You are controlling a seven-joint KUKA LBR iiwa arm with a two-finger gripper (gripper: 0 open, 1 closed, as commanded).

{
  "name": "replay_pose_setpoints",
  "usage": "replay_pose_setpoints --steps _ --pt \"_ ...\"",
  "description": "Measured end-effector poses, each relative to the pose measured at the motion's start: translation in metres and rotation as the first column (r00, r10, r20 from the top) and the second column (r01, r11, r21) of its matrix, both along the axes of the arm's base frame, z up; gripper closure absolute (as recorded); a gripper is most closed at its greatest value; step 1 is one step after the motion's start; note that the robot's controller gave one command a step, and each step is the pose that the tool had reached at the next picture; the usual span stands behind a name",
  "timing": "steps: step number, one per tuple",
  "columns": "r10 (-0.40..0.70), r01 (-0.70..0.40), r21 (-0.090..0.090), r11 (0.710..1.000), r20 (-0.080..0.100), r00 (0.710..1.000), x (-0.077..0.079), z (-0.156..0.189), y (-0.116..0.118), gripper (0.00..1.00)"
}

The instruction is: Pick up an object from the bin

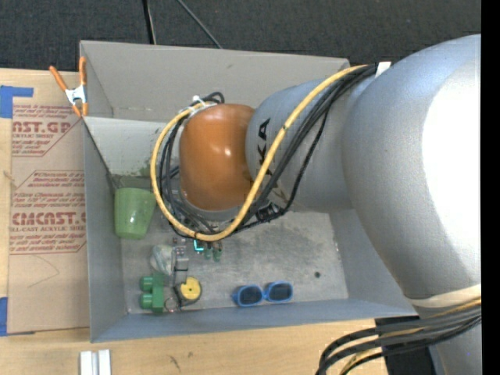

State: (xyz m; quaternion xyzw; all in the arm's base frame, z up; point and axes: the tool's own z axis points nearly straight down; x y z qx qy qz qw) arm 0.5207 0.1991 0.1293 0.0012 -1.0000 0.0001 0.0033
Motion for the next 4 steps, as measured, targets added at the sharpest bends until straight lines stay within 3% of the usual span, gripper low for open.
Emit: replay_pose_setpoints --steps 1,2,3,4 --pt "0.141 -0.141 0.0 0.99 0.005 0.99 -0.03 -0.062 0.006 0.0" --pt "0.102 -0.102 0.003 0.995 0.014 0.995 -0.036 -0.058 0.038 0.0" --pt "0.101 -0.101 0.001 0.995 0.006 0.995 -0.037 -0.059 0.036 1.0" --pt "0.226 -0.226 0.002 0.974 0.017 0.974 -0.034 0.159 0.011 1.0"
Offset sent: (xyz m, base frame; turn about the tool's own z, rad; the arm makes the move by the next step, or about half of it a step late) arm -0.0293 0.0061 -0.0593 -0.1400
